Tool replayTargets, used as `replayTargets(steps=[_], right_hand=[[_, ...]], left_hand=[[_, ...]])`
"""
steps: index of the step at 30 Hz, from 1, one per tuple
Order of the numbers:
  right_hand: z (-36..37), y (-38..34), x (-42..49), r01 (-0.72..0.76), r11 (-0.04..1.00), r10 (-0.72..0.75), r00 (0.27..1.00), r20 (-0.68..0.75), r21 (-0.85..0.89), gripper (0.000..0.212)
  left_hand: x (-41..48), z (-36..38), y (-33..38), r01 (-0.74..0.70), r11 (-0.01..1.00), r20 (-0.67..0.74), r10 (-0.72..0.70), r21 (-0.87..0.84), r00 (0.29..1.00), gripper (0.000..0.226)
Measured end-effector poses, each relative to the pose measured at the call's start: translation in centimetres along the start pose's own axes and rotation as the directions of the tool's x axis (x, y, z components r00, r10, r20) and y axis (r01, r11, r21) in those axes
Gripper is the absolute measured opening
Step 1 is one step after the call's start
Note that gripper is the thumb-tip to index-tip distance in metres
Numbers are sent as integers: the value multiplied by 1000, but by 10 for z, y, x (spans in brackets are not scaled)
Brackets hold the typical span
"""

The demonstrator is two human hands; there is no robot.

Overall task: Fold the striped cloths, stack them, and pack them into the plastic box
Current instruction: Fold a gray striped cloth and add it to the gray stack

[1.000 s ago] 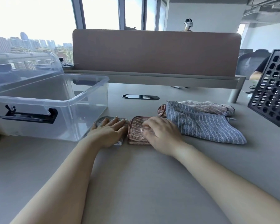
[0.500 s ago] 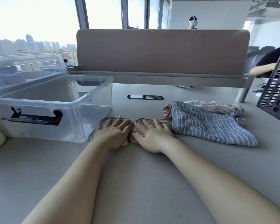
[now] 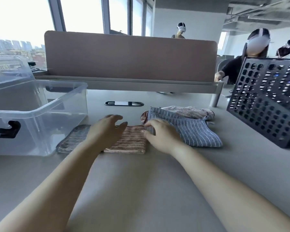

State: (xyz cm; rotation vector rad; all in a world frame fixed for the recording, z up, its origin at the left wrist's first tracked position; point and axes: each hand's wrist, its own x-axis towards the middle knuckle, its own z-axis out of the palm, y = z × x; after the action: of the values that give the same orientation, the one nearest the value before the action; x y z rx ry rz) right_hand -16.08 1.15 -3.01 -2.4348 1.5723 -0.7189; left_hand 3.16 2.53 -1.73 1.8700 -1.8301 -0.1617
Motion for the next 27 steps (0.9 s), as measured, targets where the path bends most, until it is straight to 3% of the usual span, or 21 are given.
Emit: replayTargets(steps=[3, 7, 9, 11, 14, 17, 20, 23, 27], right_hand=[[-24, 54, -20, -107, 993, 115, 980, -160, 56, 20], [-55, 110, -46, -391, 920, 366, 846, -389, 15, 22], [-63, 129, -54, -542, 840, 507, 793, -338, -12, 34], [-65, 138, -56, -601, 799, 589, 772, -238, 27, 36], [-65, 139, -56, -583, 801, 599, 777, -194, 140, 17], [-70, 141, -57, -564, 807, 590, 783, -198, 173, 15], [-77, 148, -61, -542, 800, 599, 751, -278, 258, 9], [-84, 148, -63, -385, 799, 568, 735, -370, 462, 7], [-96, 141, -63, -154, 601, 599, 737, -314, 784, 13]], left_hand=[[6, 11, 49, -17, 994, 83, 26, -112, 996, 32], [13, 42, 82, 88, 960, 193, -36, -266, 980, 28], [13, 52, 87, 112, 955, 141, -75, -276, 987, 21], [11, 56, 89, 115, 948, 68, -99, -298, 993, 16], [9, 59, 86, 140, 880, 67, -122, -454, 990, 20], [7, 61, 83, 165, 751, 129, -106, -639, 986, 21], [1, 52, 88, 169, 593, 154, -77, -787, 985, 12], [-1, 39, 90, 135, 504, 101, -94, -853, 990, 12], [0, 32, 83, 43, 472, 1, -89, -880, 996, 27]])
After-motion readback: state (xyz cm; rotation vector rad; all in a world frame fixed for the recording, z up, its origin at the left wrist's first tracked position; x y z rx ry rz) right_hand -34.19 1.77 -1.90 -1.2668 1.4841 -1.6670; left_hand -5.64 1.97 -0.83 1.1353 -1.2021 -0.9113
